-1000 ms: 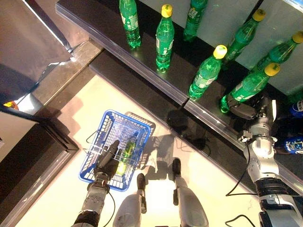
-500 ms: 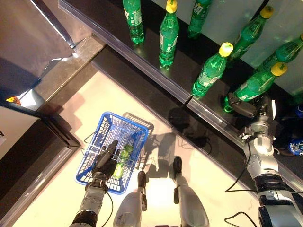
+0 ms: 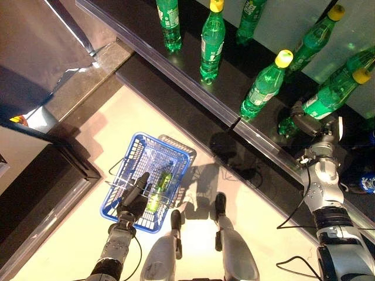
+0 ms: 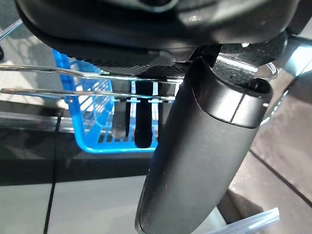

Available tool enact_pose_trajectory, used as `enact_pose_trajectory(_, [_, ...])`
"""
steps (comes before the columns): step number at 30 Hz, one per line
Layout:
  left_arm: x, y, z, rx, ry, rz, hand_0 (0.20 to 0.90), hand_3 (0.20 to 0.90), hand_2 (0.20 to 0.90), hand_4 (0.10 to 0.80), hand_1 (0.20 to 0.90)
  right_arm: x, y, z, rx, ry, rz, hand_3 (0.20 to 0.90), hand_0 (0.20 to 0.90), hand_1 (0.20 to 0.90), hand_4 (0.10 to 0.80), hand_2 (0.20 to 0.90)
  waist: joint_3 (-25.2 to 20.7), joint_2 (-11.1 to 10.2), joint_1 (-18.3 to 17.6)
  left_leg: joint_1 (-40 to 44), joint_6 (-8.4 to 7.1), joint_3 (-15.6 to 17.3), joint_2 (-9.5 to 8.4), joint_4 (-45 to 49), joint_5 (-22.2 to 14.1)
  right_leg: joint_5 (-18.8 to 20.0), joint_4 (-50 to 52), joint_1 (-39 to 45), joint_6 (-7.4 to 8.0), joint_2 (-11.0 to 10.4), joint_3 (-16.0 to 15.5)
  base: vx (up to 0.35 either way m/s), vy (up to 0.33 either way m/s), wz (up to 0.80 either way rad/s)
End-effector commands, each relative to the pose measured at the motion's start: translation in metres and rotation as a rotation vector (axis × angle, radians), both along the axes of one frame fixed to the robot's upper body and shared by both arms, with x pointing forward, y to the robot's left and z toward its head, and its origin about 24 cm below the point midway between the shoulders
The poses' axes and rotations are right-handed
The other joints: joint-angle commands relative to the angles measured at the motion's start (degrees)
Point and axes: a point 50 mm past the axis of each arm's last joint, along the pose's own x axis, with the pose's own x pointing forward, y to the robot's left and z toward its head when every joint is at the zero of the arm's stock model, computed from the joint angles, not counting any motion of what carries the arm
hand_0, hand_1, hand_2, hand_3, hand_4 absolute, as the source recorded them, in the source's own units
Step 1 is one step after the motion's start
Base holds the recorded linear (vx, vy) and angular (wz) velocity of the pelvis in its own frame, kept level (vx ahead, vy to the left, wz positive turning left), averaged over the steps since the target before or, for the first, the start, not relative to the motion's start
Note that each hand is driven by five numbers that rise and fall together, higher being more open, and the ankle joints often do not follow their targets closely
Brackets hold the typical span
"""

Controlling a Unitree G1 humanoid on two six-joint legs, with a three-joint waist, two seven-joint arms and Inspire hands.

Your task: Pick up the drink and place into the basket.

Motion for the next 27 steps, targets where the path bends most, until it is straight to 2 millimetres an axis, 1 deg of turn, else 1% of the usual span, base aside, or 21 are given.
enact_pose_trajectory(1, [0.027, 0.032, 0.058, 0.100, -0.341, 0.022, 0.300, 0.200, 0.300, 0.100, 0.300, -0.008, -0.011, 0.073, -0.128, -0.316, -0.102, 0.200, 0.300, 0.300, 0.100, 0.300, -3.8, 1.8, 1.3, -2.7, 3.42, -4.8, -2.04, -0.4, 1.7, -10.7, 8.9, 2.6, -0.87, 3.4, -1.0, 0.000, 0.000, 0.00])
enact_pose_trajectory(3, [0.025, 0.032, 0.057, 0.098, -0.343, 0.026, 0.300, 0.200, 0.300, 0.100, 0.300, -0.012, -0.010, 0.072, -0.150, -0.327, -0.127, 0.200, 0.300, 0.300, 0.100, 0.300, -3.8, 1.7, 1.0, -2.5, 3.49, -4.6, -2.11, -0.6, 1.7, -10.6, 8.7, 2.7, -0.86, 3.5, -0.8, 0.000, 0.000, 0.00])
enact_pose_trajectory(6, [0.020, 0.031, 0.054, 0.094, -0.346, 0.038, 0.300, 0.200, 0.300, 0.100, 0.300, -0.023, -0.002, 0.068, -0.253, -0.351, -0.182, 0.200, 0.300, 0.300, 0.100, 0.300, -4.0, 1.5, 0.3, -2.2, 3.67, -4.2, -2.17, -0.8, 1.6, -10.3, 8.3, 2.8, -0.79, 3.7, -0.4, 0.009, 0.038, 0.00])
enact_pose_trajectory(8, [0.017, 0.031, 0.053, 0.091, -0.349, 0.050, 0.300, 0.200, 0.300, 0.100, 0.300, -0.034, 0.005, 0.063, -0.305, -0.366, -0.211, 0.200, 0.300, 0.300, 0.100, 0.300, -4.2, 1.4, -0.4, -2.0, 3.81, -3.9, -2.20, -0.9, 1.5, -10.2, 8.1, 2.8, -0.76, 3.9, 0.0, 0.004, 0.042, -0.01])
enact_pose_trajectory(12, [0.007, 0.030, 0.048, 0.093, -0.349, 0.070, 0.300, 0.200, 0.300, 0.100, 0.300, -0.061, 0.007, 0.047, -0.386, -0.387, -0.248, 0.200, 0.300, 0.300, 0.100, 0.300, -4.7, 1.0, -1.6, -1.1, 4.23, -3.3, -2.26, -1.1, 1.2, -10.2, 8.1, 3.1, -0.54, 4.1, 1.0, 0.001, 0.037, -0.03])
enact_pose_trajectory(15, [0.001, 0.029, 0.046, 0.098, -0.350, 0.080, 0.300, 0.200, 0.300, 0.100, 0.300, -0.081, 0.010, 0.039, -0.469, -0.401, -0.286, 0.200, 0.300, 0.300, 0.100, 0.300, -5.6, 0.7, -2.7, -0.2, 4.57, -2.7, -2.45, -1.3, 0.8, -10.3, 8.0, 3.8, -0.30, 4.3, 1.9, 0.000, 0.032, -0.08])
enact_pose_trajectory(16, [0.000, 0.029, 0.046, 0.100, -0.350, 0.080, 0.300, 0.200, 0.300, 0.100, 0.300, -0.084, 0.011, 0.038, -0.489, -0.404, -0.292, 0.200, 0.300, 0.300, 0.100, 0.300, -5.8, 0.6, -2.9, 0.0, 4.62, -2.6, -2.48, -1.4, 0.7, -10.3, 7.8, 4.0, -0.24, 4.4, 2.0, 0.008, 0.023, -0.17])
enact_pose_trajectory(23, [-0.003, 0.025, 0.048, 0.109, -0.364, 0.068, 0.300, 0.200, 0.300, 0.100, 0.300, -0.099, 0.012, 0.049, -0.616, -0.443, -0.329, 0.200, 0.300, 0.300, 0.100, 0.300, -8.5, 0.3, -4.0, 3.0, 4.75, -1.4, -2.55, -2.6, 0.1, -10.2, 6.3, 6.5, 0.29, 4.5, 2.8, 0.016, 0.020, -0.16])
enact_pose_trajectory(24, [-0.003, 0.024, 0.048, 0.112, -0.364, 0.064, 0.300, 0.200, 0.300, 0.100, 0.300, -0.101, 0.014, 0.055, -0.645, -0.463, -0.318, 0.200, 0.300, 0.300, 0.100, 0.300, -9.0, 0.3, -4.1, 3.5, 4.77, -1.3, -2.58, -2.8, 0.0, -10.1, 6.0, 7.0, 0.34, 4.5, 3.0, 0.000, 0.000, 0.00])
enact_pose_trajectory(25, [-0.003, 0.024, 0.048, 0.112, -0.363, 0.064, 0.300, 0.200, 0.300, 0.100, 0.300, -0.101, 0.014, 0.055, -0.645, -0.462, -0.318, 0.200, 0.300, 0.300, 0.100, 0.300, -9.0, 0.4, -4.1, 3.5, 4.77, -1.3, -2.58, -2.8, 0.0, -10.1, 6.0, 7.0, 0.34, 4.5, 3.0, 0.000, 0.000, 0.00])
enact_pose_trajectory(26, [-0.001, 0.023, 0.052, 0.121, -0.370, 0.055, 0.300, 0.200, 0.300, 0.100, 0.300, -0.103, 0.018, 0.062, -0.675, -0.491, -0.278, 0.200, 0.300, 0.300, 0.100, 0.300, -9.7, 0.4, -4.1, 3.9, 4.70, -1.2, -2.55, -3.0, -0.1, -10.1, 5.8, 7.4, 0.43, 4.5, 3.0, 0.012, 0.015, -0.04])
enact_pose_trajectory(27, [0.000, 0.022, 0.053, 0.126, -0.372, 0.050, 0.300, 0.200, 0.300, 0.100, 0.300, -0.104, 0.021, 0.065, -0.683, -0.505, -0.241, 0.200, 0.300, 0.300, 0.100, 0.300, -10.1, 0.5, -4.1, 4.3, 4.68, -1.2, -2.54, -3.3, -0.1, -10.1, 5.6, 7.7, 0.48, 4.5, 3.1, 0.008, 0.021, -0.08])
